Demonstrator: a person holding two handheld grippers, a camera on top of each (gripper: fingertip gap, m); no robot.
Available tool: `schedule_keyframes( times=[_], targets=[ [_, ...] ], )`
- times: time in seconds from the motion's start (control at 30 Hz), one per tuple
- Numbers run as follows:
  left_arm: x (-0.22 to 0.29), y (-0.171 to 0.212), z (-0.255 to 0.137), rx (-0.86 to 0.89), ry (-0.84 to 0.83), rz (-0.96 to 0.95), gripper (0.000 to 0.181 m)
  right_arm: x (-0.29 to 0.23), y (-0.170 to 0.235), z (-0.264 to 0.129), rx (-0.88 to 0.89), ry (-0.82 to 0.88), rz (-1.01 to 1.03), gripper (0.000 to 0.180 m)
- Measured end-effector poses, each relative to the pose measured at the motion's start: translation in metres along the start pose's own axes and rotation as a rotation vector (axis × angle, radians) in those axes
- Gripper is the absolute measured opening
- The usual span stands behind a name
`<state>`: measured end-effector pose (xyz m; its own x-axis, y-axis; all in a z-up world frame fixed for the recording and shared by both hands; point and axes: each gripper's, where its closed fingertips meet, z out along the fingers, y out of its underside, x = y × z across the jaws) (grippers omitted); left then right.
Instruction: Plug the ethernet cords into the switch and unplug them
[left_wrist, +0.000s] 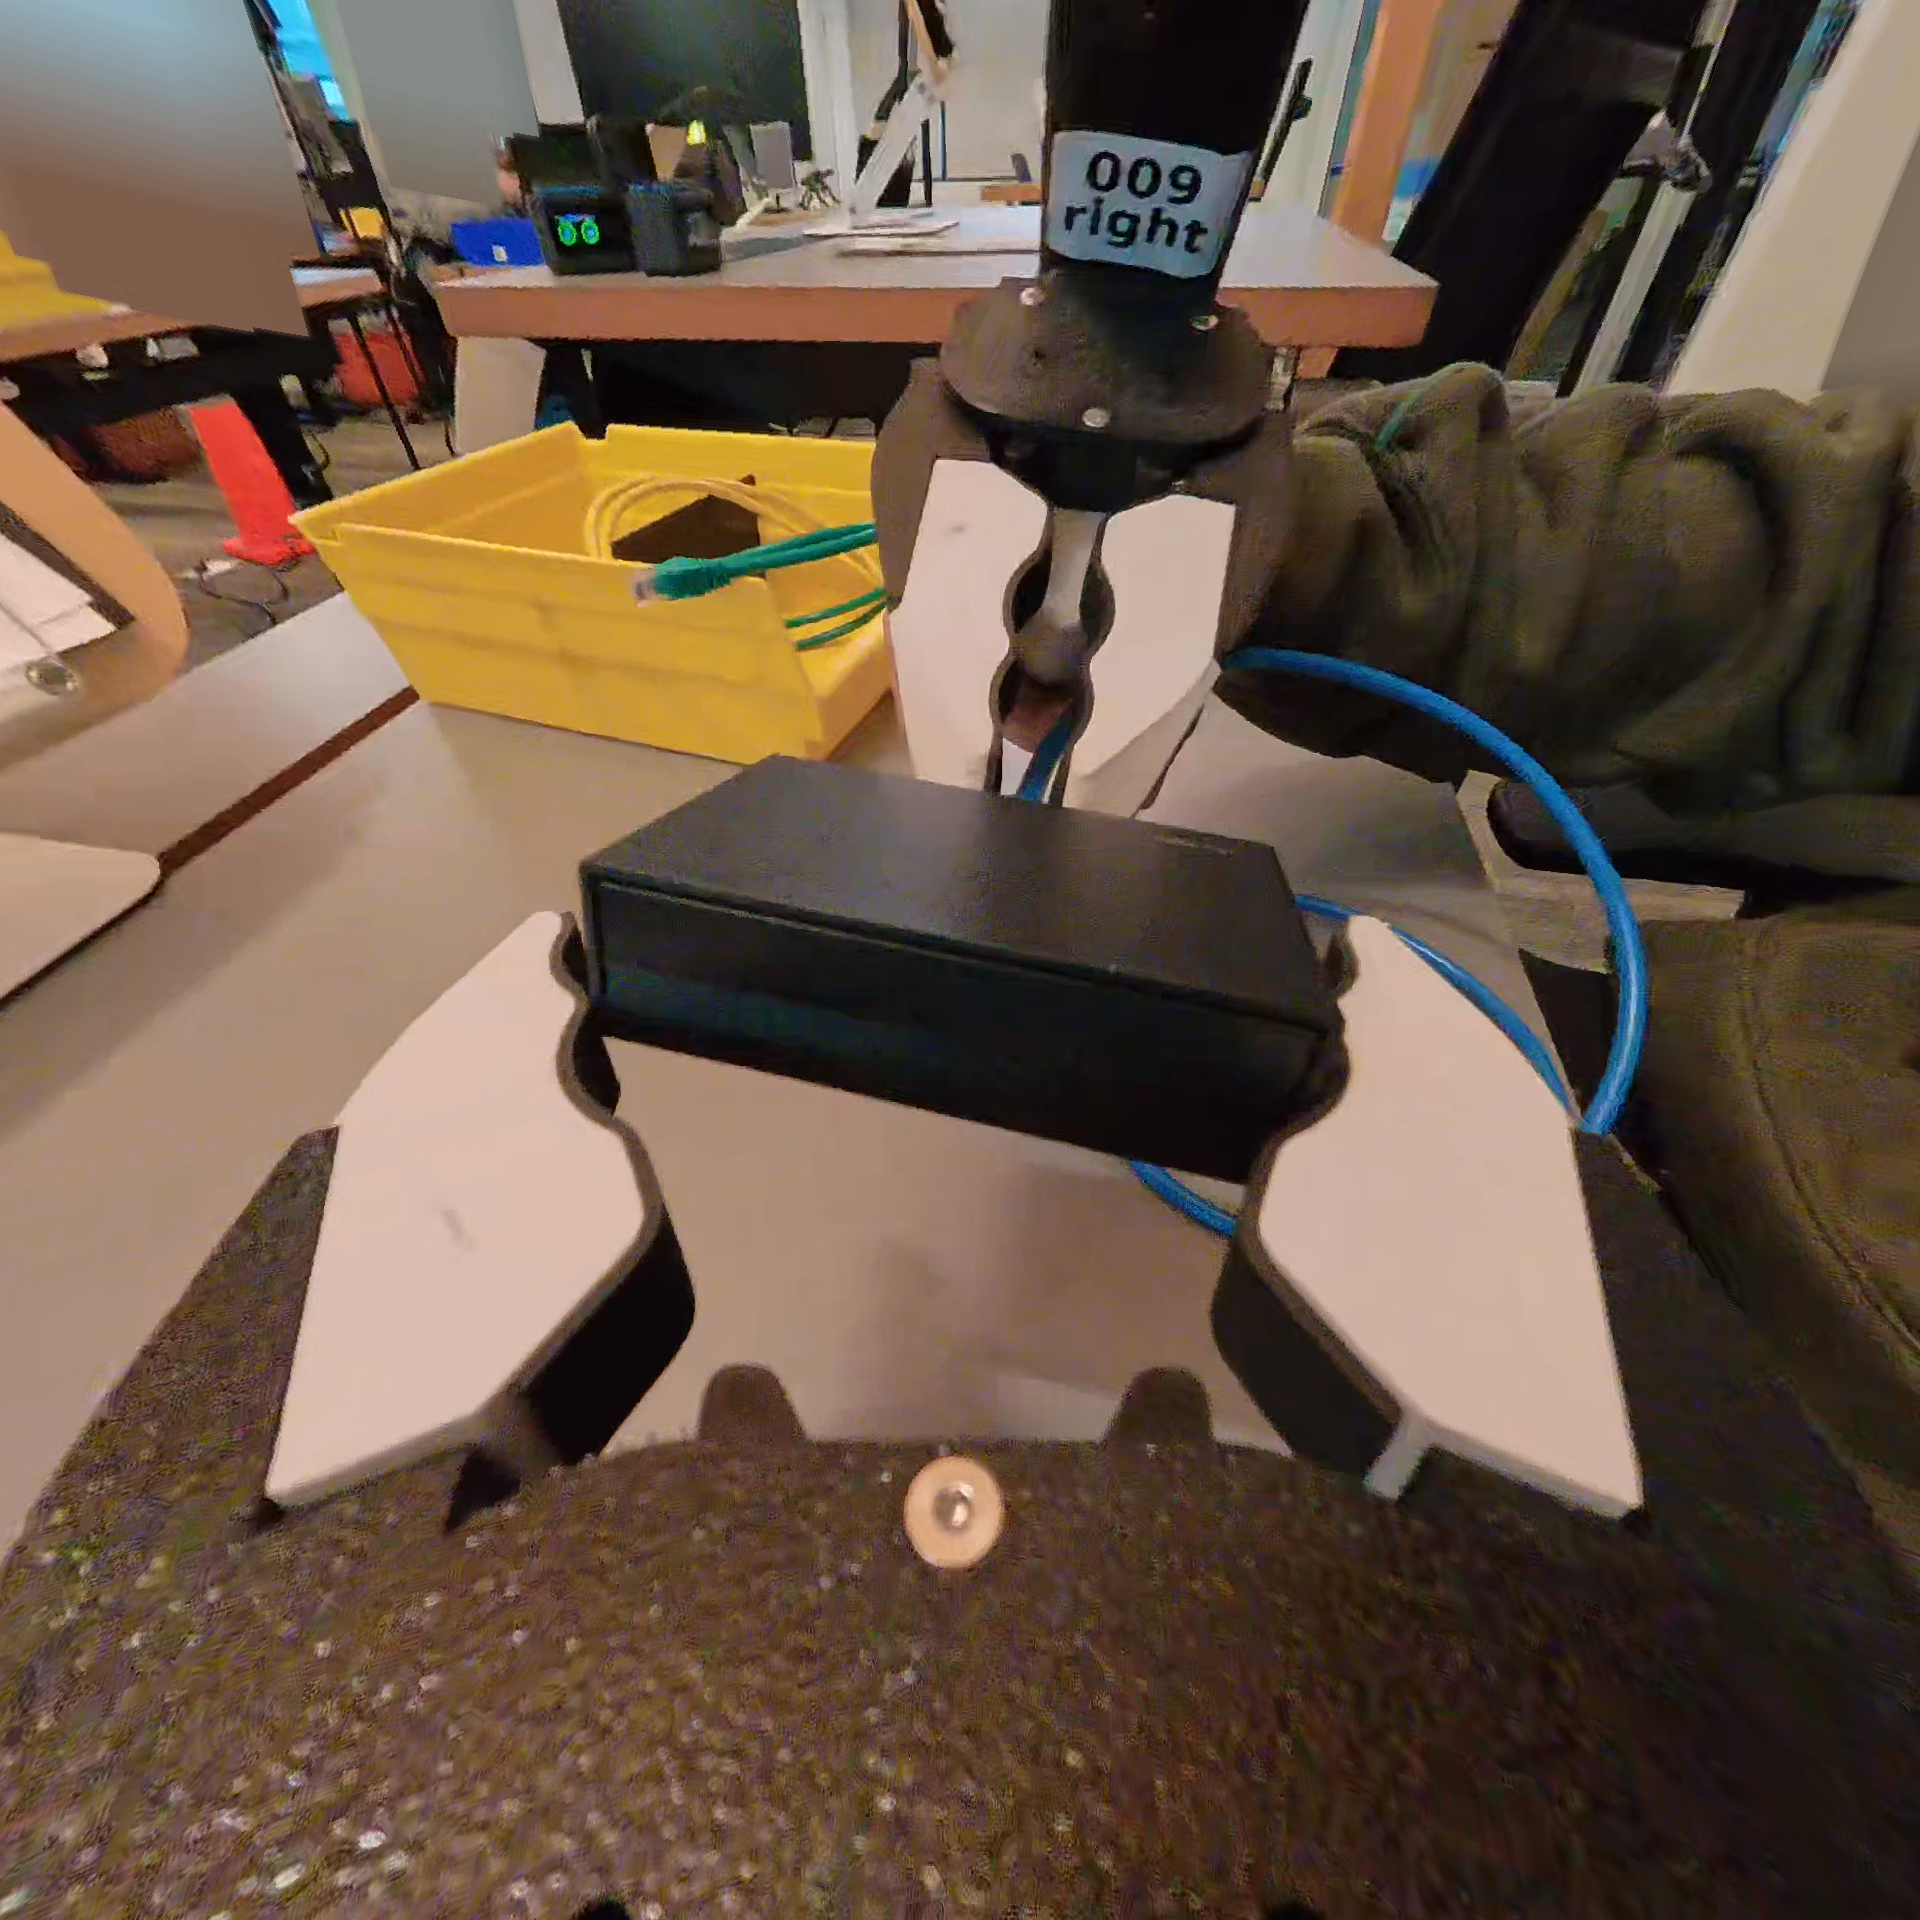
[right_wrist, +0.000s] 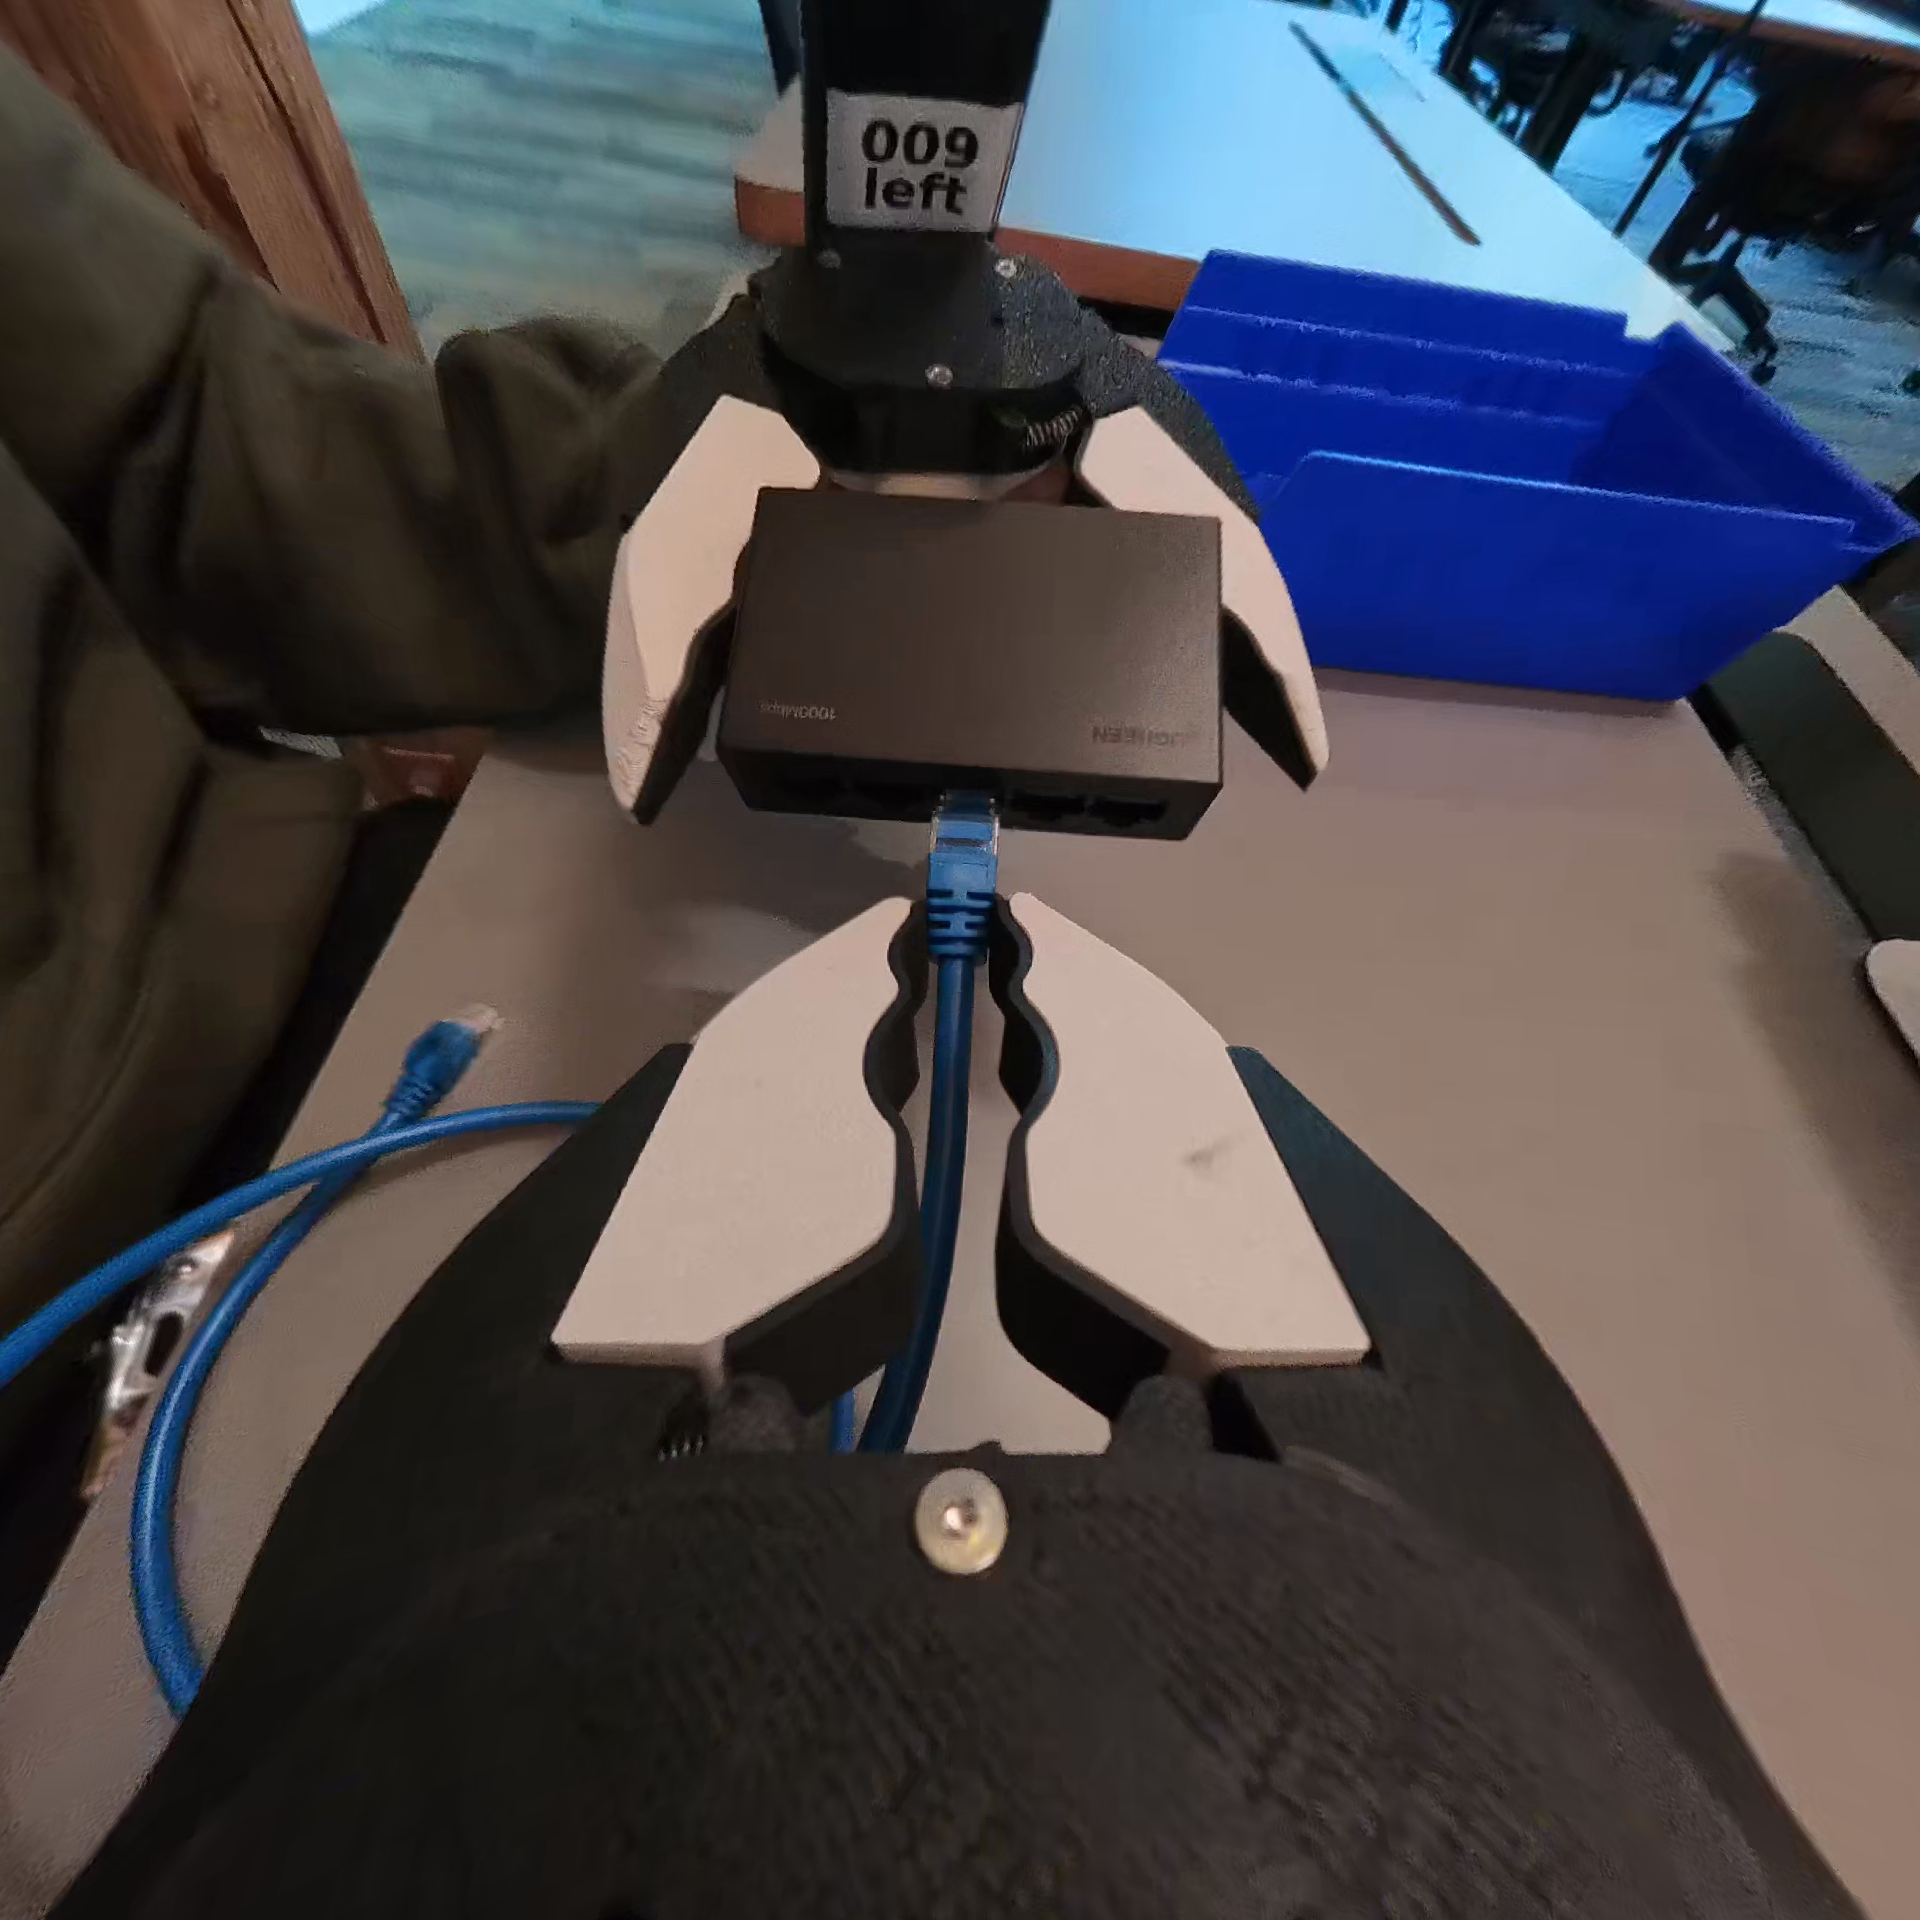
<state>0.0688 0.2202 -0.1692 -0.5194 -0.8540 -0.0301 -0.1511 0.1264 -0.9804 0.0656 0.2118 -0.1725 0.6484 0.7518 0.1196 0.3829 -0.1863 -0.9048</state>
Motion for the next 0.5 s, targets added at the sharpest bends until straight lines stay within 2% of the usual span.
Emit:
schedule_keyframes(
  times=[0.2,0.4,0.5],
  targets=[
    [0.012,0.005,0.003,-0.033,0.049,0.061,0.134,-0.007,0.0,0.001,-0.042,-0.086,-0.011,0.011],
    [-0.001,0.009,0.007,-0.068,-0.038,0.138,0.134,0.006,0.003,-0.001,-0.07,-0.06,-0.06,0.011],
    [-0.008,0.014,0.01,-0.052,-0.058,0.096,0.133,0.014,0.009,0.002,-0.106,-0.029,-0.085,0.012]
  ],
)
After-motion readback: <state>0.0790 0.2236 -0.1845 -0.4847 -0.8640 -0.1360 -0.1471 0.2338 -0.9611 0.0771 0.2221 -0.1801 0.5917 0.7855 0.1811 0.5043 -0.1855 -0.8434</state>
